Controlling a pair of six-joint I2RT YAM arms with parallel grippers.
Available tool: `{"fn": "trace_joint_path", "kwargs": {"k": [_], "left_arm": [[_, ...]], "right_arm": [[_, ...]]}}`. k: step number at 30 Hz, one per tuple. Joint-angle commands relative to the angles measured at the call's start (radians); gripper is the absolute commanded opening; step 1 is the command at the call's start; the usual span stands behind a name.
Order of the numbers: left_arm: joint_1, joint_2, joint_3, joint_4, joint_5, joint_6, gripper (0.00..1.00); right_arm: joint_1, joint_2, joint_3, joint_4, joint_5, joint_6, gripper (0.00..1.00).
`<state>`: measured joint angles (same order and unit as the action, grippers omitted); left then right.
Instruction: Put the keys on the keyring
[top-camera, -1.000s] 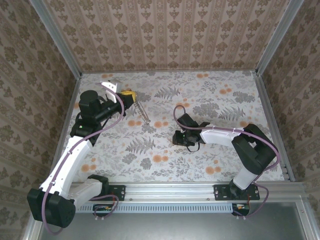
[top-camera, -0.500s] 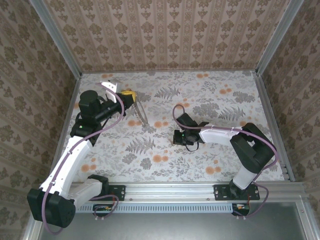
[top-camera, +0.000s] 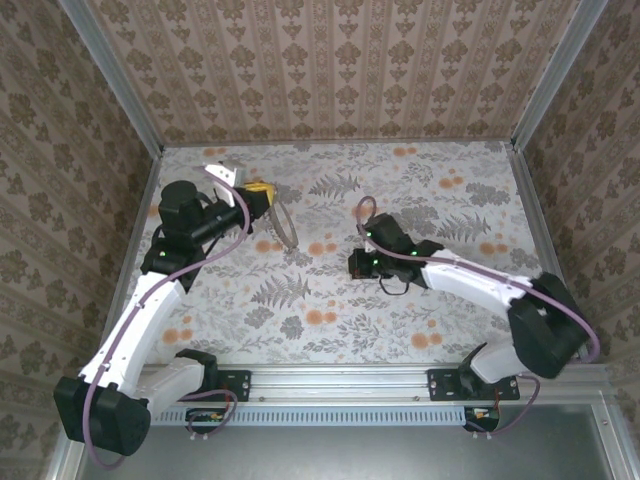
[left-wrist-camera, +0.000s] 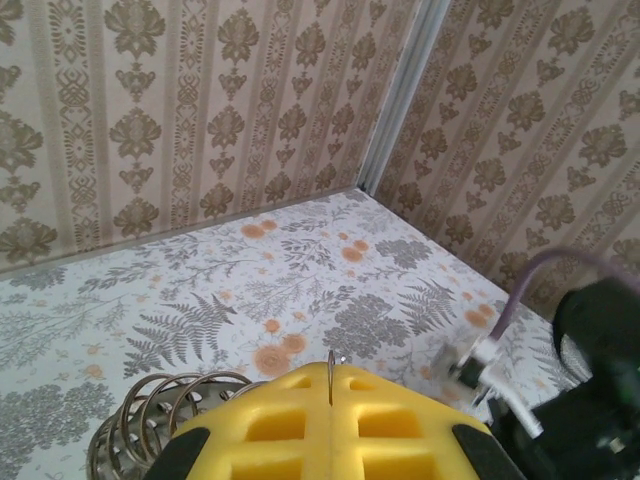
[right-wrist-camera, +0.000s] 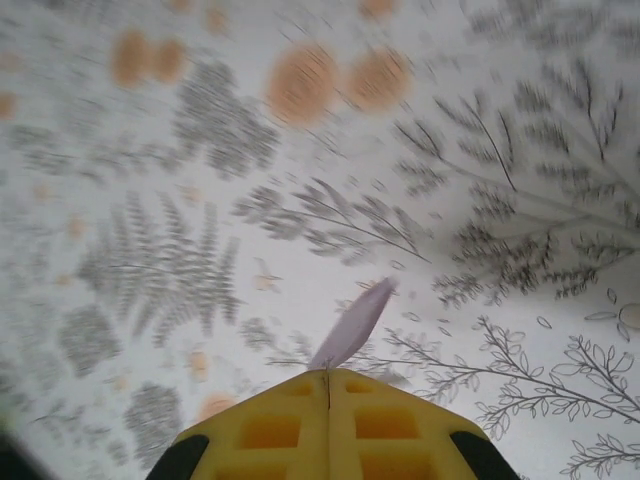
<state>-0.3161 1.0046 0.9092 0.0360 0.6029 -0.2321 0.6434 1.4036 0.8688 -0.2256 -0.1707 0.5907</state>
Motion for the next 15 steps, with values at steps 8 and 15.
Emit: {"fn": "trace_joint_path", "kwargs": {"k": [8,15], "left_arm": [[-0.108,0.026,0.106,-0.026,0.153,0.089,0.00],[-0.213,0.068,0.177,-0.077,0.226,0.162,0.00]], "right_arm": [[-0.137,-0.335,-0.074,0.200,-0.263,-0.196,0.00],[-0.219,-0.465,-0.088,0.311,-0.413,-0.191,0.00]]}}
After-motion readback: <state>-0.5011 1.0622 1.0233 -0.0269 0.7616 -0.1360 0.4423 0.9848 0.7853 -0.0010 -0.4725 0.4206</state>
